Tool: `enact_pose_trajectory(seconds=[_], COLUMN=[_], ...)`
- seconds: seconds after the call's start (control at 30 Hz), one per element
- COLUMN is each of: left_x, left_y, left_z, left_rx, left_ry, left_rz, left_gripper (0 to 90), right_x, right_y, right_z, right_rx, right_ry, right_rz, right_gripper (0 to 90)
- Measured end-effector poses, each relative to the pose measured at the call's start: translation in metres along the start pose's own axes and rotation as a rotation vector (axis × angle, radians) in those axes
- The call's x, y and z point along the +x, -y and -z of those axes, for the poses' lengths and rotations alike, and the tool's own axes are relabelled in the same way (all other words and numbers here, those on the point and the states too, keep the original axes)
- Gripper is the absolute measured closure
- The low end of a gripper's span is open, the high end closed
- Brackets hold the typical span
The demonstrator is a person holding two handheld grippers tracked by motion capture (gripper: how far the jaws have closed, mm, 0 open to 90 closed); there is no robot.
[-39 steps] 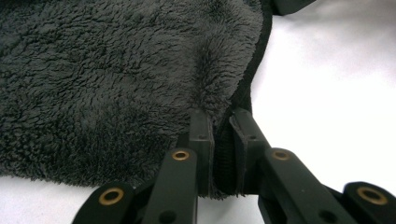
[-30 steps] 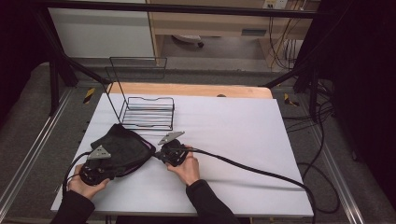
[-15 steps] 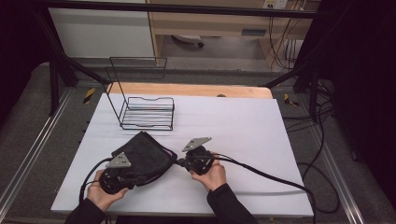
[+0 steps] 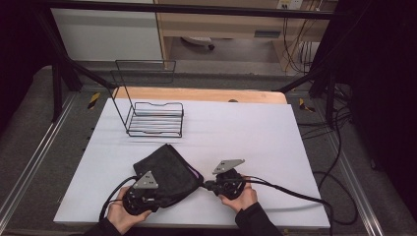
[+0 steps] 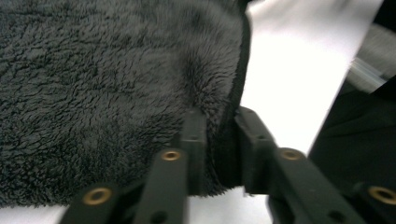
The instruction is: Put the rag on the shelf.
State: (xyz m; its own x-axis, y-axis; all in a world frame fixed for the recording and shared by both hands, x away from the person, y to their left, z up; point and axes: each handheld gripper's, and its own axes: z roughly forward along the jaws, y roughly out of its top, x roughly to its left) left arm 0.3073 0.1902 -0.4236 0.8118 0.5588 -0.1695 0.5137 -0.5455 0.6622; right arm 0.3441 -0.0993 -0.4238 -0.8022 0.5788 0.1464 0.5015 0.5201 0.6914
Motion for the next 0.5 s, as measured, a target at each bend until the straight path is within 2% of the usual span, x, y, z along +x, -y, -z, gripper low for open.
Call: enact_pose_trajectory(seconds=[0.03,0.07,0.13,0.17,0.2,0.23,0.27,0.3,0.33,0.37,0.4,0.47,0.5], left_x=[0.001,0.002,0.005,0.012,0.012,0.023,0.029,0.029,0.036,0.052,0.052,0.067,0.081], left_y=[-0.001,-0.002,-0.002,-0.001,-0.001,0.003,0.005,0.005,0.008,0.014,0.014,0.021,0.027], left_z=[0.004,0.009,0.021,0.03,0.03,0.033,0.033,0.033,0.032,0.031,0.031,0.033,0.036], left_rx=[-0.012,-0.029,-0.082,-0.122,-0.122,-0.127,-0.122,-0.122,-0.108,-0.085,-0.085,-0.071,-0.073], left_ry=[0.009,-0.002,-0.039,-0.065,-0.065,-0.117,-0.149,-0.149,-0.179,-0.245,-0.245,-0.289,-0.317], left_rz=[0.012,0.016,0.019,0.052,0.052,0.093,0.112,0.112,0.138,0.182,0.182,0.243,0.29], left_gripper=[63.6,59.0,52.6,48.2,44.8,42.4,40.8,39.7,39.0,38.7,38.2,38.1,38.7], right_x=[-0.002,-0.005,-0.009,-0.012,-0.016,-0.019,-0.022,-0.025,-0.027,-0.028,-0.029,-0.03,-0.031], right_y=[0.0,-0.002,-0.008,-0.011,-0.014,-0.016,-0.018,-0.02,-0.022,-0.023,-0.024,-0.025,-0.025], right_z=[0.0,0.001,0.001,-0.001,-0.004,-0.009,-0.015,-0.021,-0.028,-0.034,-0.039,-0.049,-0.052], right_rx=[-0.017,-0.043,-0.1,-0.12,-0.126,-0.133,-0.131,-0.123,-0.116,-0.111,-0.106,-0.095,-0.086], right_ry=[0.008,0.01,0.002,-0.005,-0.008,-0.003,-0.008,-0.008,-0.002,-0.008,-0.014,-0.023,-0.019], right_rz=[0.0,-0.003,-0.027,-0.043,-0.057,-0.074,-0.081,-0.089,-0.089,-0.088,-0.099,-0.097,-0.09], right_gripper=[75.1,71.1,57.9,57.4,54.5,52.9,52.5,50.7,50.8,50.5,49.8,49.6,48.8])
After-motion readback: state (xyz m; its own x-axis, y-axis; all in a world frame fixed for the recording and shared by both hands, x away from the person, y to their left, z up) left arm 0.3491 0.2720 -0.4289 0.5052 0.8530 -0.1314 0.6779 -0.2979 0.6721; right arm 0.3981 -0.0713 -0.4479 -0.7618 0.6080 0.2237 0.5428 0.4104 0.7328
